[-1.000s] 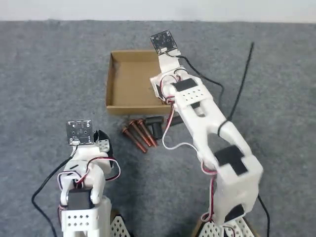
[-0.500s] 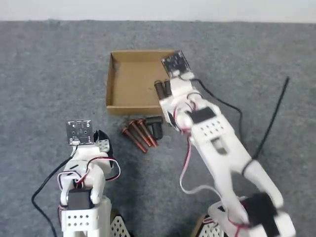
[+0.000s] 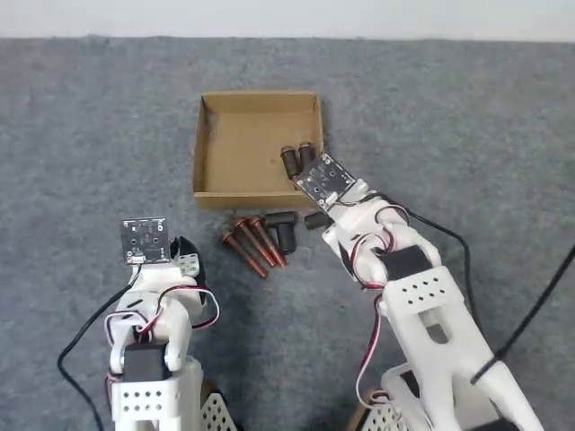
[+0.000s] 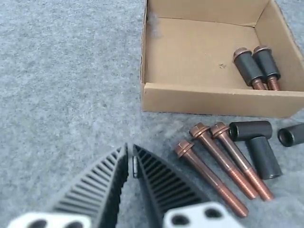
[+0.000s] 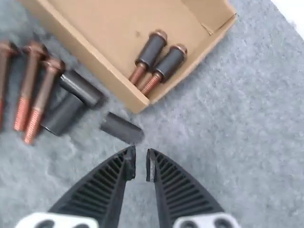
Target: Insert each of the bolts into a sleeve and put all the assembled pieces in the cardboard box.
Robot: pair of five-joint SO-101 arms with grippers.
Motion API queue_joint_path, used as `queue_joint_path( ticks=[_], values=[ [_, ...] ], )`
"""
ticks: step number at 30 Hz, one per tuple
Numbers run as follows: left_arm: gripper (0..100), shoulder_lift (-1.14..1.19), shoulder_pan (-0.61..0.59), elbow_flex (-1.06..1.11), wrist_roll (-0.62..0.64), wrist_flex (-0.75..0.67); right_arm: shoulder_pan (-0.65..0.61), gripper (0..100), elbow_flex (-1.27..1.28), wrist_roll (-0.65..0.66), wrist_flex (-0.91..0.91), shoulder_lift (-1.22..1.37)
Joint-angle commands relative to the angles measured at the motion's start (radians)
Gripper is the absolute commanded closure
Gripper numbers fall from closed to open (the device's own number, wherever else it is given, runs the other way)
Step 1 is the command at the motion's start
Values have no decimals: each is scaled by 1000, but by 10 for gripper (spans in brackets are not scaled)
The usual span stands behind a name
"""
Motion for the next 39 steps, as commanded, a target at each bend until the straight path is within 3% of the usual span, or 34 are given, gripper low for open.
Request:
queue_joint_path(
  ticks=[1, 7, 15, 33, 39],
  values=[
    [985, -9, 3, -12, -12, -21, 28, 971, -28, 40, -10, 59],
    [985, -9, 3, -12, -12, -21, 47, 972, -120, 31, -94, 274],
    [985, -9, 3, -12, -12, -21, 48, 972, -236, -117, -286, 521],
    [985, -9, 3, -12, -12, -21, 65, 972, -471, -124, -331, 851],
    [985, -9, 3, -12, -12, -21, 65, 972, -502, -270, -331, 852]
  ],
)
